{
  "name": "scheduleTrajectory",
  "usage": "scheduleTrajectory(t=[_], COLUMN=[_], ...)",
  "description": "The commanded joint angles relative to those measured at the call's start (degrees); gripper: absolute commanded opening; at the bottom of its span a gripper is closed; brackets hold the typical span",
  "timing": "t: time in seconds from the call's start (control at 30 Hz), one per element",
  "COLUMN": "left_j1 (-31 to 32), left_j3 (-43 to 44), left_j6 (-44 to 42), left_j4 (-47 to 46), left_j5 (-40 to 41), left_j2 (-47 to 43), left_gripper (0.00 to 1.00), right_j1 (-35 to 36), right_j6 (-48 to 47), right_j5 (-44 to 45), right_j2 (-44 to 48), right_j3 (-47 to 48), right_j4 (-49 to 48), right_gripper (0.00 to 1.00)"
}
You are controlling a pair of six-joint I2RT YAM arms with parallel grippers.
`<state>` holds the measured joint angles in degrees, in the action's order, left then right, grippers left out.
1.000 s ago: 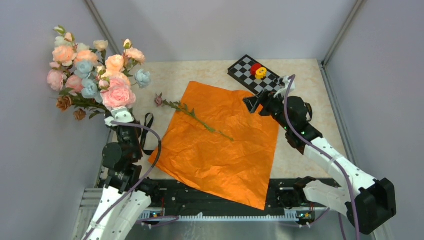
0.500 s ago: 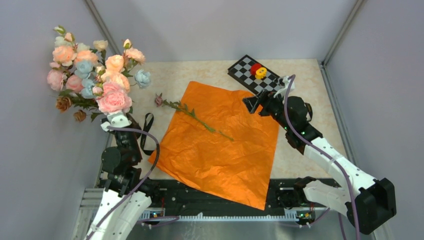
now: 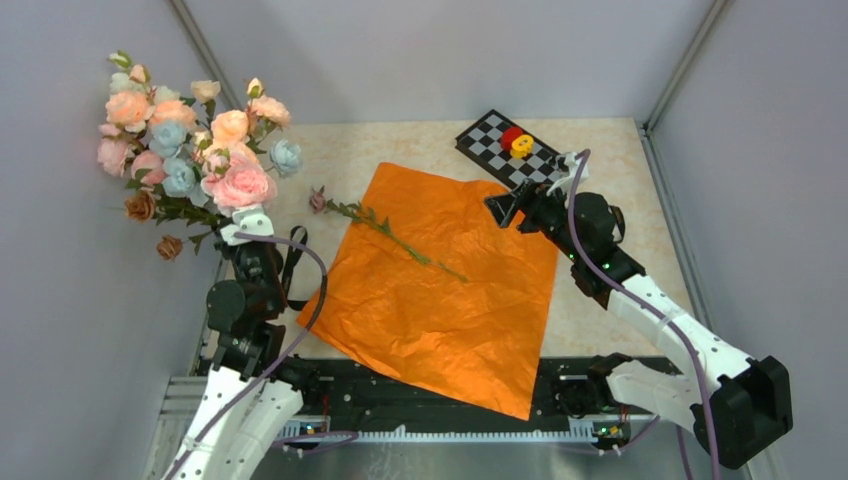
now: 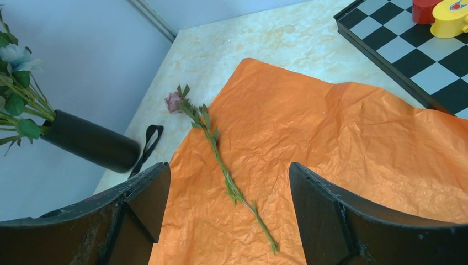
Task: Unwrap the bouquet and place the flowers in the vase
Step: Insert the fake flower into the vase.
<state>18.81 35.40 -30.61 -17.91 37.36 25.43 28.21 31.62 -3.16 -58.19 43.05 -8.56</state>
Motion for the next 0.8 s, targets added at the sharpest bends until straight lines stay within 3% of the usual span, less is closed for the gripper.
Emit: scheduleTrajectory(t=[0.0, 0.5, 0.77], left_j1=[-2.6, -13.9, -16.6], left_j3=[2.5, 2.0, 0.0], left_j6=[0.4, 8.8, 11.2], left_j4=[1.6, 2.2, 1.5], left_j5=[-2.9, -8.5, -9.5], left_j2=[2.2, 6.1, 7.2], left_gripper=[0.00, 0.00, 0.00], right_j1=[-0.8, -0.8, -0.7], right_j6=[0.0, -0.8, -1.1], right_j5=[-0.8, -0.9, -1.5], right_j2=[-0.1, 0.2, -0.4], right_j3=[1.3, 1.5, 2.1], right_j4=[-2.3, -1.5, -1.4], right_gripper=[0.80, 0.80, 0.80])
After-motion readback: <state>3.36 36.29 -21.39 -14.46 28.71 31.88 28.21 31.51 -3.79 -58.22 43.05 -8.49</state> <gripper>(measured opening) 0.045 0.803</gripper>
